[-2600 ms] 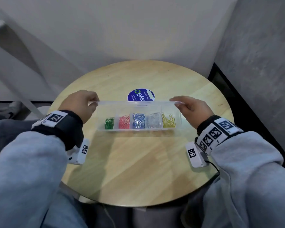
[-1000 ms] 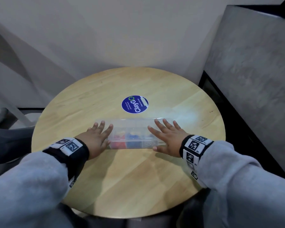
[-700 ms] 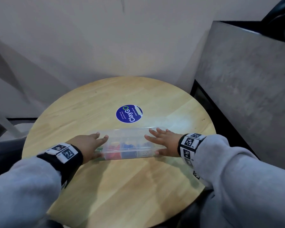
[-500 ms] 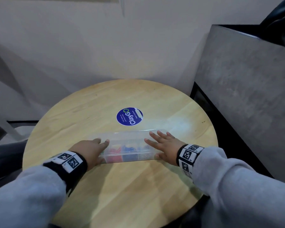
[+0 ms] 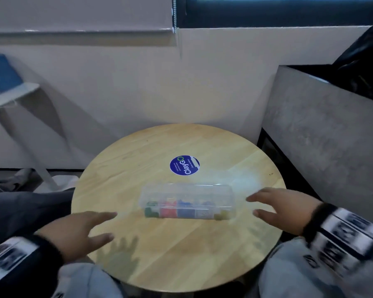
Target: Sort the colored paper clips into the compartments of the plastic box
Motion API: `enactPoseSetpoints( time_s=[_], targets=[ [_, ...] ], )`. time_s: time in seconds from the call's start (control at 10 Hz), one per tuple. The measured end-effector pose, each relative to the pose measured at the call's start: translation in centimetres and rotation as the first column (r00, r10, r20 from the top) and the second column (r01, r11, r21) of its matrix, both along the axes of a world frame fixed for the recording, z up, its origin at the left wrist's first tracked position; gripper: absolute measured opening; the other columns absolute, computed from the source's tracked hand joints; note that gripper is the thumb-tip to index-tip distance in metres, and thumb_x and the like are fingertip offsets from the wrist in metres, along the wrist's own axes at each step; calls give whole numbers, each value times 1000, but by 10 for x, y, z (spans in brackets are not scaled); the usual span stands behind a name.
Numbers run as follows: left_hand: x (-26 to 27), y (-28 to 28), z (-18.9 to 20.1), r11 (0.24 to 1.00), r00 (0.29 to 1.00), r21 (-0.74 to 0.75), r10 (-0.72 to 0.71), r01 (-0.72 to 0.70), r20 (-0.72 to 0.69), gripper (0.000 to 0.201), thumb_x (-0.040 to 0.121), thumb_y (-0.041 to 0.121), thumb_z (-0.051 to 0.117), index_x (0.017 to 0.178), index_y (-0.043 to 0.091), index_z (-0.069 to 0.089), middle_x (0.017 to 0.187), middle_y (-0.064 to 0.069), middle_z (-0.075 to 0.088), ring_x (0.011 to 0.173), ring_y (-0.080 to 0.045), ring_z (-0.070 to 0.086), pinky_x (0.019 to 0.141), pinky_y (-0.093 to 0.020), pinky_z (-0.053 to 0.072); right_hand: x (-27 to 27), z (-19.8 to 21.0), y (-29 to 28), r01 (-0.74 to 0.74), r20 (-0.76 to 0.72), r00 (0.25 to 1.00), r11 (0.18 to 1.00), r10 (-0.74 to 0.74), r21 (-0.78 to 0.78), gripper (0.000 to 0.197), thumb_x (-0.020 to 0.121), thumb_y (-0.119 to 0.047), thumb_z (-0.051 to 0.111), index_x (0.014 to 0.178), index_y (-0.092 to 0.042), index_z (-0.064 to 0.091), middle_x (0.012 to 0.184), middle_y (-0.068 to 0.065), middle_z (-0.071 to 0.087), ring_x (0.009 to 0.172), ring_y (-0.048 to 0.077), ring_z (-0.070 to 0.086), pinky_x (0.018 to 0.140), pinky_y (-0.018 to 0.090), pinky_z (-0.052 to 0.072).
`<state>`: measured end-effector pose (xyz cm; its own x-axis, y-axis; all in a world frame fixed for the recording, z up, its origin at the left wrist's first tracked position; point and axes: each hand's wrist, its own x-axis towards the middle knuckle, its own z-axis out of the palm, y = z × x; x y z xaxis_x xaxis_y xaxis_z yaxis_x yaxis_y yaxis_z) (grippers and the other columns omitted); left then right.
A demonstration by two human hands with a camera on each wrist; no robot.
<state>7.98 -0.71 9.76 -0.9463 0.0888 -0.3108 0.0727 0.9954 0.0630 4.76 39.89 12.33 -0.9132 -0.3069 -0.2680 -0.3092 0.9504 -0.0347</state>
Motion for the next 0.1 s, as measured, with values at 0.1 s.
enactPoseSetpoints(
  time_s=[0.1],
  targets=[
    [54,-19,0,994,992,-17,108,-108,60,75,72,77,33,140,47,28,145,18,38,130,-2,41,91,-11,26,58,-5,37,126,46,990,989,-130,71,50,91,-58,33,138,-44,32,136,-20,43,120,0,47,98,19,40]
  ],
)
